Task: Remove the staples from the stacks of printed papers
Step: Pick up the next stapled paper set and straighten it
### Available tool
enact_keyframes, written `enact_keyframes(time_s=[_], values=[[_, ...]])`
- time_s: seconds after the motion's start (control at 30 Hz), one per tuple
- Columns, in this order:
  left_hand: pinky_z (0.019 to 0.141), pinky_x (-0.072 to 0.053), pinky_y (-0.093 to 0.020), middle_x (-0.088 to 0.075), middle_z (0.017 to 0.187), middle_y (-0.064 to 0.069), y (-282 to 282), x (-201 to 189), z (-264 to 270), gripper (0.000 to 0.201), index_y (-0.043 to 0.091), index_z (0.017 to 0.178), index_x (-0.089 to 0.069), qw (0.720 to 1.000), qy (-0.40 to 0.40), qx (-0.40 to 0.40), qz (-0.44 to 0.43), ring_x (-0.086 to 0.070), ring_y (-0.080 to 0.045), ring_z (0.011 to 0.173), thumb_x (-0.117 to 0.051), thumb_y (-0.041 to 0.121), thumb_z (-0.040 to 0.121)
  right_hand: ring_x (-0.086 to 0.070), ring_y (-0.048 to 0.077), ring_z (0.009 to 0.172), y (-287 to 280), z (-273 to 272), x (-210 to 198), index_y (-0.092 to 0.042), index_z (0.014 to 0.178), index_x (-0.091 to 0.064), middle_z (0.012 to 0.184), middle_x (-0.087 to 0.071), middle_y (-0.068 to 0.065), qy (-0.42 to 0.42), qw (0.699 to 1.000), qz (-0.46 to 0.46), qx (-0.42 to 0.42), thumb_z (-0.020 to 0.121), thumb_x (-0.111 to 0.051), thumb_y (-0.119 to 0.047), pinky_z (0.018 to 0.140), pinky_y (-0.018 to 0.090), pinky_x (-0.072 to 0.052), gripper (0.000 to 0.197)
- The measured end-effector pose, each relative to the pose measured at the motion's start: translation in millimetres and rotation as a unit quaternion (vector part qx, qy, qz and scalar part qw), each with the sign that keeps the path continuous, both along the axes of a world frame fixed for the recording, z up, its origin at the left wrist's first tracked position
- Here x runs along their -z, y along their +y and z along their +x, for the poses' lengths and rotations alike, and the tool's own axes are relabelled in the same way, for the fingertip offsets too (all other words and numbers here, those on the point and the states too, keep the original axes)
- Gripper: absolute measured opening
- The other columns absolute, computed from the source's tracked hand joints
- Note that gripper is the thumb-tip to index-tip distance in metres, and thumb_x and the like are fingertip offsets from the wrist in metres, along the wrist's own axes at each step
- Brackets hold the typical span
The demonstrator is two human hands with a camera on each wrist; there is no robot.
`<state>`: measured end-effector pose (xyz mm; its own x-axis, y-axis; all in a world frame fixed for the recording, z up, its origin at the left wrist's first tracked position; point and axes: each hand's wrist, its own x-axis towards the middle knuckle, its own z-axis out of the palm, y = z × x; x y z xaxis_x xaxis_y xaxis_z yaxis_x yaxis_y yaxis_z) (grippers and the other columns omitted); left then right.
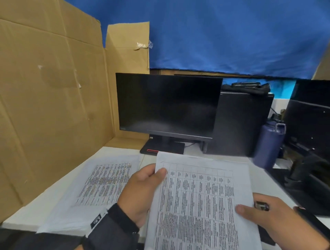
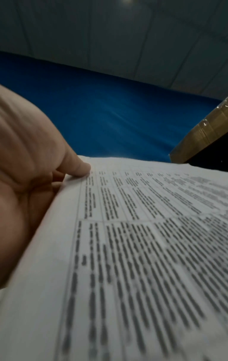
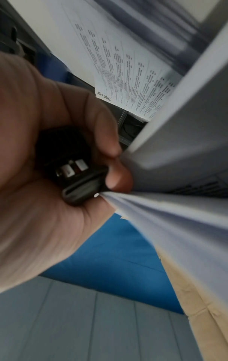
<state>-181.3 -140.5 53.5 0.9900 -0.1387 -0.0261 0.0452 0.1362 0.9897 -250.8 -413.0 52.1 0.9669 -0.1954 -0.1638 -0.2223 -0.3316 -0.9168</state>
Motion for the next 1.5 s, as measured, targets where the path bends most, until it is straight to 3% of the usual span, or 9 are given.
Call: enact_keyframes(time_s=[0.07, 0.13, 0.3, 0.4, 0.47, 0.73, 0.97, 1.27, 1.5], values=[[0.092, -0.058, -0.049, -0.079, 0.105, -0.017, 3, 0, 0, 0.021, 0.009, 0.102, -0.078, 1.0, -0.008, -0.011, -0.015, -0.077, -0.033, 0.095, -0.057, 0.013, 0.102, -0.075, 0.015, 0.093, 3, -1, -1, -0.032, 0.087, -0.083, 0.094, -0.08, -0.007, -0.005, 0.999, -0.047, -0.005, 0.076, -0.082, -0.023, 0.098, 0.04, -0.052, 0.014], [0.089, -0.057, -0.053, -0.078, 0.102, -0.022, 6, 2, 0, 0.019, 0.006, 0.096, -0.077, 1.0, -0.013, -0.023, -0.016, -0.076, -0.034, 0.089, -0.06, 0.015, 0.1, -0.074, 0.008, 0.075, 5, -1, -2, -0.025, 0.077, -0.081, 0.078, -0.078, -0.007, -0.027, 0.996, -0.087, 0.017, 0.078, -0.081, -0.032, 0.08, 0.03, -0.054, 0.007], [0.074, -0.055, -0.042, -0.077, 0.098, -0.026, 6, 14, -2, 0.021, 0.006, 0.092, -0.077, 1.0, 0.003, -0.004, -0.001, -0.071, -0.032, 0.078, -0.066, 0.024, 0.097, -0.067, 0.02, 0.049, 6, -12, -14, -0.017, 0.066, -0.065, 0.052, -0.067, 0.0, -0.143, 0.958, -0.187, 0.163, 0.081, -0.069, -0.055, 0.065, 0.035, -0.053, 0.04], [0.057, -0.056, -0.029, -0.078, 0.086, -0.021, -4, 23, -11, 0.022, 0.005, 0.089, -0.077, 0.999, 0.001, 0.032, 0.018, -0.073, -0.025, 0.067, -0.066, 0.022, 0.097, -0.059, 0.027, 0.051, 20, -22, -17, -0.018, 0.074, -0.058, 0.054, -0.063, 0.006, -0.148, 0.976, -0.129, 0.096, 0.09, -0.067, -0.034, 0.061, 0.038, -0.049, 0.025], [0.061, -0.055, -0.032, -0.075, 0.082, -0.024, -13, 29, -19, 0.029, 0.0, 0.087, -0.073, 0.997, -0.017, 0.048, 0.052, -0.07, -0.026, 0.066, -0.064, 0.026, 0.098, -0.054, 0.024, 0.053, 36, -26, -12, -0.021, 0.08, -0.051, 0.059, -0.062, 0.009, -0.104, 0.993, -0.056, 0.006, 0.094, -0.056, -0.012, 0.058, 0.042, -0.048, 0.017], [0.088, -0.055, -0.049, -0.075, 0.078, -0.001, -33, 32, -40, 0.019, 0.021, 0.08, -0.075, 0.988, -0.074, 0.062, 0.124, -0.068, -0.022, 0.079, -0.07, 0.038, 0.085, -0.056, -0.003, 0.087, 70, -32, 18, -0.035, 0.097, -0.048, 0.091, -0.059, -0.017, -0.205, 0.945, -0.248, -0.063, 0.087, -0.066, -0.048, 0.07, 0.013, -0.044, 0.025], [0.068, -0.052, -0.036, -0.068, 0.078, -0.022, -34, 26, -42, 0.015, 0.006, 0.082, -0.076, 0.989, 0.084, 0.087, -0.084, -0.062, -0.027, 0.063, -0.065, 0.007, 0.093, -0.058, -0.006, 0.093, 76, -33, 36, -0.045, 0.098, -0.048, 0.094, -0.06, -0.025, -0.279, 0.919, -0.274, -0.039, 0.074, -0.078, -0.05, 0.074, 0.011, -0.048, 0.039], [0.082, -0.059, -0.042, -0.073, 0.105, -0.032, -34, 23, -47, 0.022, -0.004, 0.11, -0.073, 0.979, 0.058, 0.115, -0.155, -0.071, -0.035, 0.086, -0.063, 0.001, 0.091, -0.056, -0.003, 0.08, 82, -35, 34, -0.036, 0.095, -0.053, 0.087, -0.053, -0.021, -0.395, 0.868, -0.302, 0.01, 0.076, -0.075, -0.042, 0.065, 0.015, -0.045, 0.029], [0.06, -0.057, -0.029, -0.067, 0.081, -0.02, -36, 17, -52, 0.011, 0.006, 0.08, -0.075, 0.981, 0.018, 0.129, -0.145, -0.064, -0.021, 0.062, -0.075, 0.011, 0.071, -0.056, -0.002, 0.078, 83, -36, 36, -0.037, 0.094, -0.052, 0.085, -0.053, -0.021, -0.407, 0.862, -0.301, 0.027, 0.075, -0.075, -0.039, 0.061, 0.015, -0.045, 0.031]])
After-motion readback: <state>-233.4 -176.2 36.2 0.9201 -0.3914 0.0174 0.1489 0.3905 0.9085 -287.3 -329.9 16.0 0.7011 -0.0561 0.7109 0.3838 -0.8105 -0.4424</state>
